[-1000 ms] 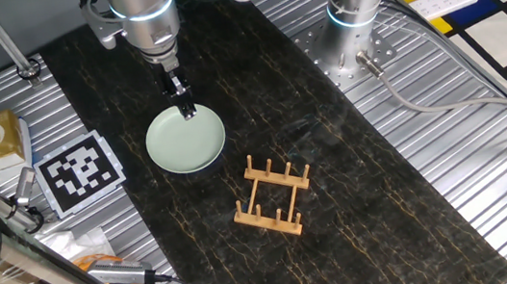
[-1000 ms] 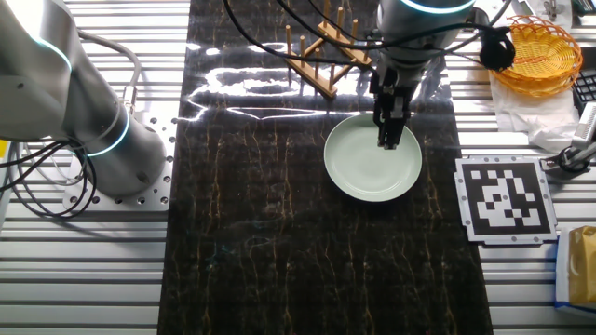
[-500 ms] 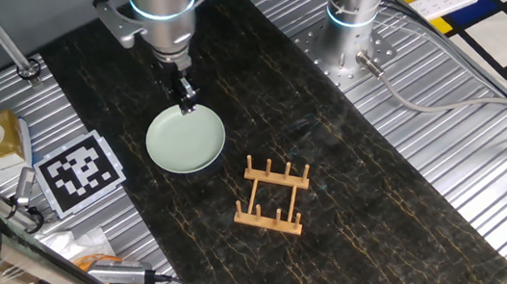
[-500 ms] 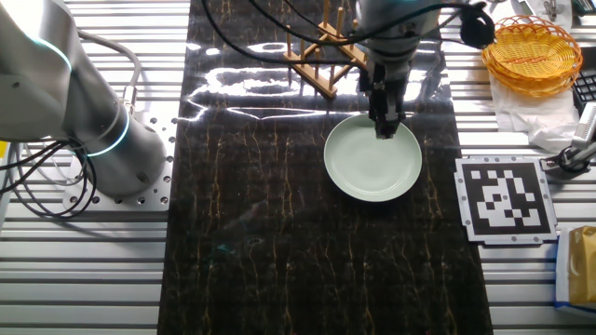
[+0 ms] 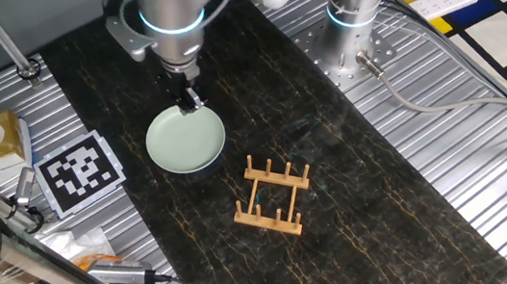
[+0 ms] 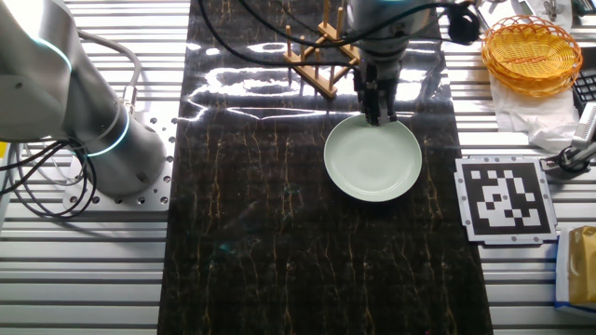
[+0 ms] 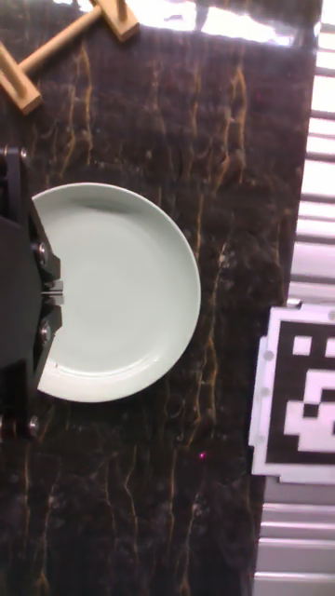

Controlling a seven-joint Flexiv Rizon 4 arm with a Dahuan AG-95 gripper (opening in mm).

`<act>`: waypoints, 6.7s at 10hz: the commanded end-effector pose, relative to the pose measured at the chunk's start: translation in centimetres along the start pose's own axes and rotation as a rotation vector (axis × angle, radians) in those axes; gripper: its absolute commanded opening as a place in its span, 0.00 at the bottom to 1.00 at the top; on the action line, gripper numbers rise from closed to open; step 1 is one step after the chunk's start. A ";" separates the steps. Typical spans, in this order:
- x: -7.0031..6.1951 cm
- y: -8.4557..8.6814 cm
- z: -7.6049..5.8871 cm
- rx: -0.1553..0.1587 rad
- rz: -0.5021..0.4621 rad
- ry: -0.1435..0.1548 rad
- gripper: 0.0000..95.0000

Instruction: Put the dish on the dish rack

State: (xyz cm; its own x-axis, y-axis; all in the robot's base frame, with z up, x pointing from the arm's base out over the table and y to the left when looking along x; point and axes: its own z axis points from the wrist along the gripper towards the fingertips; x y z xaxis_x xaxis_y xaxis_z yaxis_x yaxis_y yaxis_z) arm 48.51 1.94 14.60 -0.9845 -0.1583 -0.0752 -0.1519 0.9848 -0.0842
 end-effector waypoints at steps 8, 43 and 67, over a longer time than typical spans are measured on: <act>1.4 3.2 2.2 0.003 -0.065 -0.011 0.00; -6.4 0.7 1.1 -0.043 -0.381 0.009 0.00; -3.9 -1.4 0.8 -0.286 -0.239 0.112 0.40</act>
State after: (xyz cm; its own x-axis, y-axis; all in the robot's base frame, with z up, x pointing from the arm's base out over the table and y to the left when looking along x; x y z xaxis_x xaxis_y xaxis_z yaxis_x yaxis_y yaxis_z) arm 52.63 1.09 14.21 -0.8873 -0.4611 0.0059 -0.4546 0.8769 0.1565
